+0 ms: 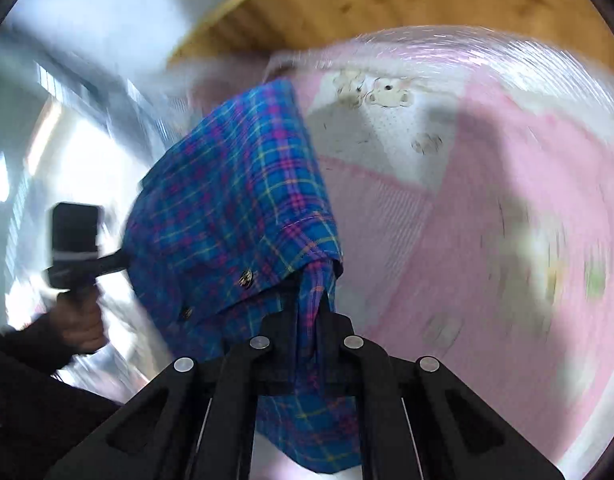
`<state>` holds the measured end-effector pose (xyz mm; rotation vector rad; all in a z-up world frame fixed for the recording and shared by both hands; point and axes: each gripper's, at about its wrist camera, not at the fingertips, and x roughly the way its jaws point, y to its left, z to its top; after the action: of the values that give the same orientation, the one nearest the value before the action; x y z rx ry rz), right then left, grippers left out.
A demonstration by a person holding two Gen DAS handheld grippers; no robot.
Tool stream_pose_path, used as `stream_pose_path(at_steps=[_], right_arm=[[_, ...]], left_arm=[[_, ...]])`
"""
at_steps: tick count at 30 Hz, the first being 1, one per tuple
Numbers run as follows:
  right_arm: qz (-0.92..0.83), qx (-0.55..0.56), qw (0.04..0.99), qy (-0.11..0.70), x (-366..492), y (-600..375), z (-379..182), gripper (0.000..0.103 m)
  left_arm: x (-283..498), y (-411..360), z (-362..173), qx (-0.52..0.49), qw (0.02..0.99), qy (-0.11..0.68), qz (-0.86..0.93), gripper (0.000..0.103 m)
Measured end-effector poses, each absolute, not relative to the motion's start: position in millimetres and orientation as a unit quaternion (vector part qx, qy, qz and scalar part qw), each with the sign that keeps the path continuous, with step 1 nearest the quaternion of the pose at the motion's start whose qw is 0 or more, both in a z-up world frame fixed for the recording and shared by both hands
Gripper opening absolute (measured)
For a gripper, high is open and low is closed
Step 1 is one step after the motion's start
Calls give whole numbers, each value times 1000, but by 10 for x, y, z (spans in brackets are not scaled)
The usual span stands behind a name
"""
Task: Fold clothes
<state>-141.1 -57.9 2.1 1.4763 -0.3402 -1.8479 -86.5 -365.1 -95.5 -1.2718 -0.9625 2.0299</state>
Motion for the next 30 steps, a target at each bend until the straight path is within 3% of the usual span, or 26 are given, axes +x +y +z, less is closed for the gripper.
stream_pose_path(at_steps=[3, 7, 8, 11, 13, 15, 18, 20, 21, 24, 28, 30], right_arm=[[-714, 567, 313, -267, -796, -380, 161, 6], [-714, 592, 239, -287, -424, -607, -433, 9], [-714, 598, 220, -292, -331, -663, -582, 14], [-711, 614, 166, -300, -68, -828, -1011, 16], [-724, 616, 168, -261, -58, -834, -983, 16], [-744, 601, 189, -222, -42, -813, -757, 16], [-777, 578, 207, -141, -93, -889, -433, 18], [-785, 570, 223, -94, -173, -940, -273, 27], [-785, 571, 230, -69, -239, -986, -244, 27], [-788, 565, 241, -29, -612, -1031, -218, 28], [-792, 557, 248, 14, -1214, -1132, -231, 51], [-787, 560, 255, 39, -1540, -1314, -341, 51]], left_arm=[[-1287, -3719, -530, -487, 329, -309, 748, 11], [-2309, -3333, -454, -528, 368, -210, 736, 13], [-2542, -3160, -651, -549, 364, -184, 730, 18], [-3043, -2758, -1443, -619, 315, -116, 710, 19], [-3141, -2644, -1833, -653, 264, -71, 706, 19], [-3017, -2784, -1751, -632, 267, -98, 721, 19], [-2726, -3181, -1374, -575, 270, -156, 757, 29], [-2492, -3434, -1173, -545, 256, -171, 780, 43], [-2403, -3500, -1152, -541, 255, -178, 781, 44], [-1988, -3543, -1388, -568, 248, -204, 758, 45], [-1401, -3443, -1867, -598, 223, -223, 737, 45], [-1234, -3414, -2019, -598, 196, -229, 743, 45]])
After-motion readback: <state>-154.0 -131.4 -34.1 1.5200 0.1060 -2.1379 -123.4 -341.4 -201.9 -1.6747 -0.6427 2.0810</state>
